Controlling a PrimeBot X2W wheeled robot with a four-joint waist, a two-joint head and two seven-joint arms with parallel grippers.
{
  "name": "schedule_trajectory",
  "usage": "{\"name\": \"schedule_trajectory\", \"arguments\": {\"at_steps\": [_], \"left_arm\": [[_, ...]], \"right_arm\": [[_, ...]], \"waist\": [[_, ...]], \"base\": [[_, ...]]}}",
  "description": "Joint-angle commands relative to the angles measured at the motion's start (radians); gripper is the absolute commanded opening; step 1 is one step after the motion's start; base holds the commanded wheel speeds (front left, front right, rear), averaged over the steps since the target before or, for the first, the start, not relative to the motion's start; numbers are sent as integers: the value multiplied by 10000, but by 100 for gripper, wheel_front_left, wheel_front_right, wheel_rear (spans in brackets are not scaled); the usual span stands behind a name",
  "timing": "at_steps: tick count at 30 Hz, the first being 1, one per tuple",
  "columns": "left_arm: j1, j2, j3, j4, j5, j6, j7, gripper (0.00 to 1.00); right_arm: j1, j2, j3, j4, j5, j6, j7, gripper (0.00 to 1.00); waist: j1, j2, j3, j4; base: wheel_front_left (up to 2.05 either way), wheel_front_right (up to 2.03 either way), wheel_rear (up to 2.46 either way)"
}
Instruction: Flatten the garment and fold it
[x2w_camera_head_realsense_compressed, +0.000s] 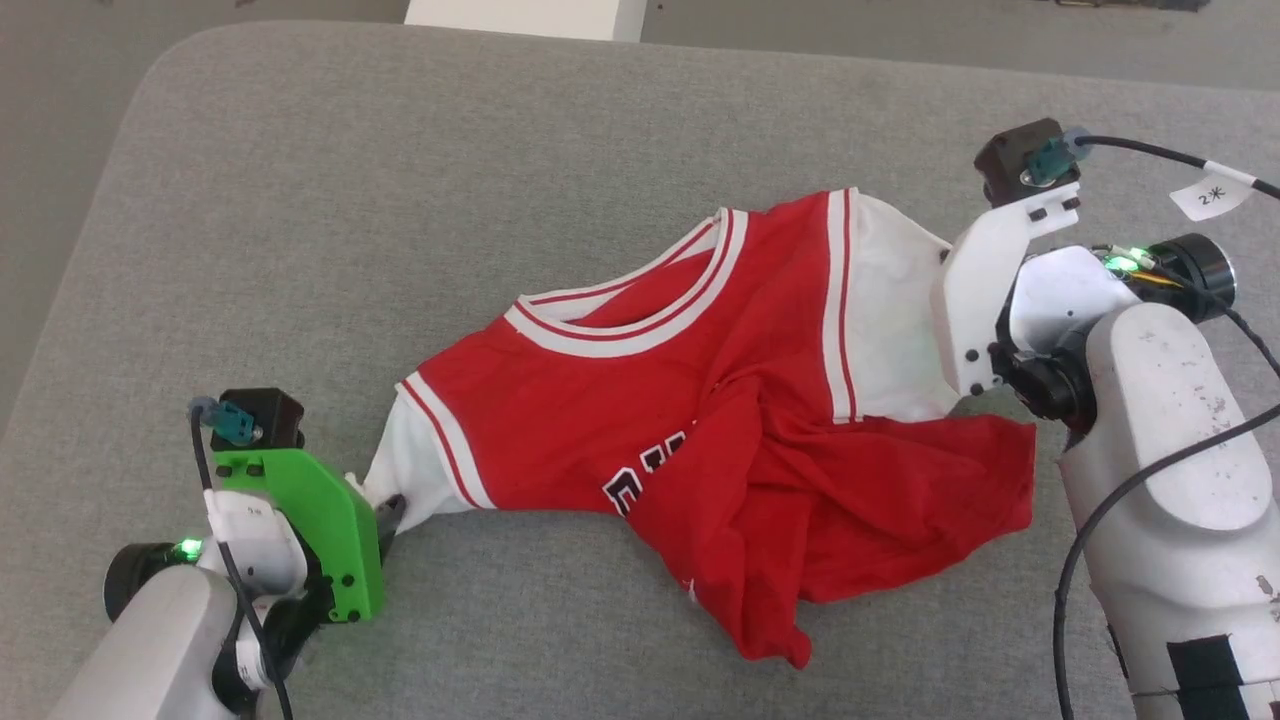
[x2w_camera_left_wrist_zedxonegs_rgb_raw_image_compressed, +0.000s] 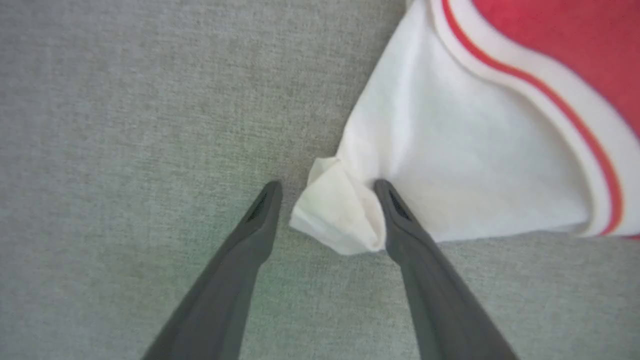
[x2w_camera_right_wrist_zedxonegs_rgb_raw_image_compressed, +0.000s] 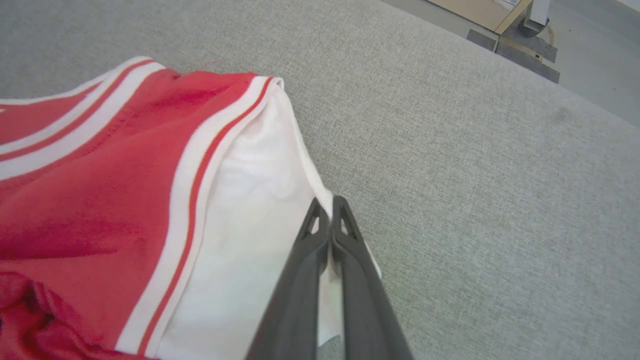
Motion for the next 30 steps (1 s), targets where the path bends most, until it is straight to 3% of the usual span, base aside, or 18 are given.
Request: {"name": "schedule_trajectory", "arguments": {"at_steps": [1, 2, 9, 15, 23, 30], "left_arm": [[16, -204, -171, 289, -162, -108, 84, 38], [34, -268, -223, 407, -195, -205, 17, 0], [-85, -746, 384, 567, -624, -608, -1427, 0], [-1177, -915, 936, 270, -693, -1069, -2542, 0], [-4299, -816, 1056, 768, 86, -1367, -3046, 0], [-7536, -811, 1005, 2445, 891, -1600, -3522, 0]], "right_arm": [[169, -39, 49, -115, 67, -13, 3, 0], [192, -56, 77, -168, 100, -13, 0, 0], [301, -188, -194, -492, 380, -13, -208, 0], [-69, -199, -1017, -886, 1072, -13, -276, 0], [-2041, -486, -1895, -1356, 1713, -13, 115, 0], [-4629, -448, -2466, -585, 1264, -13, 31, 0]], "waist": [[0, 0, 55, -65], [0, 0, 56, -88], [0, 0, -189, -113], [0, 0, -653, -71], [0, 0, -1003, -351], [0, 0, -811, -935]], "base": [[0, 0, 0], [0, 0, 0], [0, 0, 0], [0, 0, 0], [0, 0, 0], [0, 0, 0]]}}
